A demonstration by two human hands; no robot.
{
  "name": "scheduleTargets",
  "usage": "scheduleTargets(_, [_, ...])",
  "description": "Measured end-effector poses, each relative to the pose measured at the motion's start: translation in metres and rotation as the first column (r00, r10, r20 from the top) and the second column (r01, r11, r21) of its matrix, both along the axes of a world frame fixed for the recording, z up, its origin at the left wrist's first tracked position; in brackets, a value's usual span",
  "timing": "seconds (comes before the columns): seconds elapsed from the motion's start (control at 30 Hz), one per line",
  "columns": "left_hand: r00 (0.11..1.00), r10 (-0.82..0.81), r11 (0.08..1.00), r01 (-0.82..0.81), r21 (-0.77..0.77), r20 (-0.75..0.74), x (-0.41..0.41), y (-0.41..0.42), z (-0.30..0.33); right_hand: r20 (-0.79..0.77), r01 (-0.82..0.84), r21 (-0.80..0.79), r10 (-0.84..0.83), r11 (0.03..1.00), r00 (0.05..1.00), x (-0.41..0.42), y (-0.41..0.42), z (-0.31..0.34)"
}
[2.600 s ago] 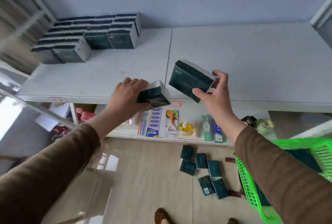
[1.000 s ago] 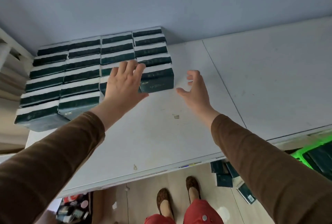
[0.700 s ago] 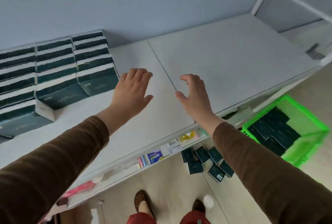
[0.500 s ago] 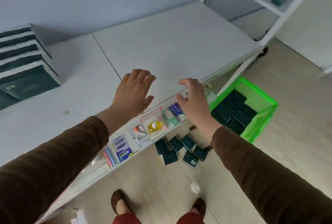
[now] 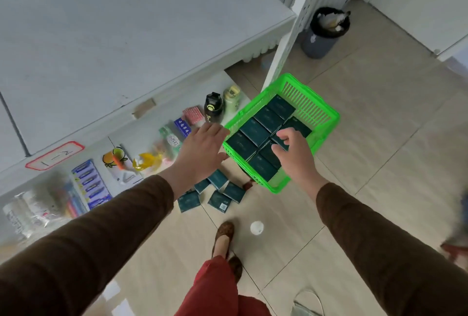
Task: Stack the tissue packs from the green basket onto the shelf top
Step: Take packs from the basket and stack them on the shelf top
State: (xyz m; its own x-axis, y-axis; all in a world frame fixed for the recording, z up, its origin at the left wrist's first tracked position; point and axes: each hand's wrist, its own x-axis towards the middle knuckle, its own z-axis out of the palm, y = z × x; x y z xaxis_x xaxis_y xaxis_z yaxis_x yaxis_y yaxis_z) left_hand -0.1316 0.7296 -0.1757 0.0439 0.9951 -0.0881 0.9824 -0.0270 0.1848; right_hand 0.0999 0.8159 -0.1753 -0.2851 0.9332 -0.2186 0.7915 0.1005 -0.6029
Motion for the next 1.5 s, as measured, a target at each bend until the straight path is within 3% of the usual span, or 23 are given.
scheduleTargets(0.2, [0.999,0.008,0.993,-0.004,-0.121,0.031,0.03,0.075,-0.07,-0.012,0.085,-0.202,-0.09,0.976,0.996,0.022,0.056,-0.071])
scheduleTargets(0.47, [0.983,-0.132,0.931,0.077,-0.356,-0.131,0.051,0.154,-0.178,-0.033,0.168,-0.487,-0.211,0.857,0.977,0.017,0.116,-0.186])
scheduleTargets(0.67, [0.94,-0.257,0.887,0.137,-0.441,-0.225,0.053,0.176,-0.254,-0.054,0.303,-0.714,-0.482,0.631,0.875,-0.008,0.154,-0.267])
scheduleTargets(0.8, [0.918,-0.308,0.904,0.202,-0.377,-0.248,0.057,0.183,-0.284,-0.011,0.354,-0.83,-0.647,0.432,0.763,-0.023,0.166,-0.302])
scheduleTargets(0.97, [0.867,-0.373,0.889,0.232,-0.394,-0.331,0.06,0.194,-0.299,-0.008,0.371,-0.865,-0.749,0.337,0.662,-0.036,0.173,-0.315])
scheduleTargets(1.13, [0.85,-0.392,0.898,0.27,-0.348,-0.352,0.069,0.195,-0.271,-0.032,0.253,-0.935,-0.769,0.248,0.638,-0.034,0.175,-0.29])
scheduleTargets(1.23, [0.872,-0.336,0.933,0.255,-0.253,-0.357,0.065,0.18,-0.232,-0.147,0.217,-0.904,-0.742,0.369,0.654,-0.016,0.166,-0.251])
scheduleTargets(1.3, [0.904,-0.246,0.96,0.178,-0.216,-0.349,0.061,0.164,-0.195,-0.219,0.247,-0.812,-0.668,0.529,0.711,-0.006,0.161,-0.217])
scheduleTargets(1.4, [0.958,-0.011,0.99,-0.029,-0.136,-0.285,0.052,0.134,-0.123,-0.36,0.187,-0.581,-0.456,0.792,0.814,-0.002,0.151,-0.145])
scheduleTargets(1.5, [0.954,0.214,0.971,-0.23,-0.058,-0.209,0.037,0.093,-0.043,-0.48,0.012,-0.42,-0.233,0.908,0.846,-0.015,0.132,-0.065])
